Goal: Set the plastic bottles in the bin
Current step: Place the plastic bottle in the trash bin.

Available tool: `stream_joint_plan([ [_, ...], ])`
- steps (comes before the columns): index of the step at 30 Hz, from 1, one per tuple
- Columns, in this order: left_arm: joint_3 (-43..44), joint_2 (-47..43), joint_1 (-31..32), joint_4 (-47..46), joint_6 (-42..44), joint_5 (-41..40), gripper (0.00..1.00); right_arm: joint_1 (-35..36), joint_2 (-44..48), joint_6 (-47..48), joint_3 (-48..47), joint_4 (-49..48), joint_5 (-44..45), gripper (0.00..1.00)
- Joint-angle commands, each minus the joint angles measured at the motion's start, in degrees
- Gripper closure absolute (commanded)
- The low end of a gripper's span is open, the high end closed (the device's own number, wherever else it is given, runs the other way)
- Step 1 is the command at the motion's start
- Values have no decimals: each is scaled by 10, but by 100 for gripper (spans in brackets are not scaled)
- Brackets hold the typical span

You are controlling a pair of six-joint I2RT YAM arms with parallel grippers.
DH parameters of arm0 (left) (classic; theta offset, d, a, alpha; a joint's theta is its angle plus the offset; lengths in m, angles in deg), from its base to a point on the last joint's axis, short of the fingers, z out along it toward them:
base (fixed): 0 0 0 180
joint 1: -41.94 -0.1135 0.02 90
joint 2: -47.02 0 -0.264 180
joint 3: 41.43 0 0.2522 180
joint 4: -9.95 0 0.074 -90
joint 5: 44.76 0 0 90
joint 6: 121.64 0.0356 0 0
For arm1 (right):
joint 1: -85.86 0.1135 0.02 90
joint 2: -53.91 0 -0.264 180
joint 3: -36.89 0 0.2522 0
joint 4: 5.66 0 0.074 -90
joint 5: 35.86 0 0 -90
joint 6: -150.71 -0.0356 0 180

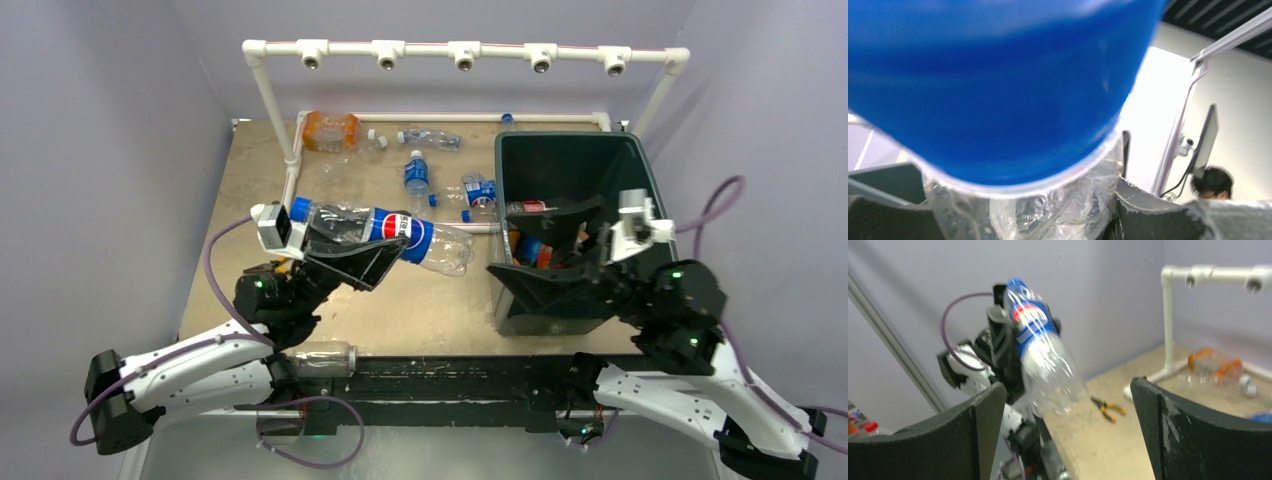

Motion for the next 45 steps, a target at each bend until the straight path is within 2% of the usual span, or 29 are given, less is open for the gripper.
stream_joint_plan([
  [1, 118, -14, 3, 329, 103, 46, 100, -3, -7, 38, -101, 104, 2, 1],
  [5, 253, 57, 3, 610, 177, 115, 100, -3, -52, 42, -169, 129, 2, 1],
  [8, 321, 98, 3, 758, 223, 149, 100, -3, -89, 40, -203, 129, 1, 1],
  [17, 371, 117, 6, 935, 353, 165, 100, -3, -181, 42, -281, 139, -18, 2],
  [23, 354, 106, 12, 937, 373, 204, 100, -3, -215, 52, -294, 166, 2, 13],
  [27, 339, 78, 13, 915, 375, 223, 100, -3, -190, 52, -262, 154, -2, 19],
  [31, 338, 65, 13, 908, 374, 230, 100, -3, -150, 49, -229, 141, -11, 19],
  [36, 339, 64, 13, 908, 369, 242, 100, -3, -131, 55, -205, 155, -30, 27],
  [39, 343, 66, 13, 906, 365, 248, 100, -3, -155, 64, -215, 169, -75, 27],
  [45, 348, 71, 13, 896, 359, 256, 100, -3, -184, 60, -219, 149, -107, 27],
])
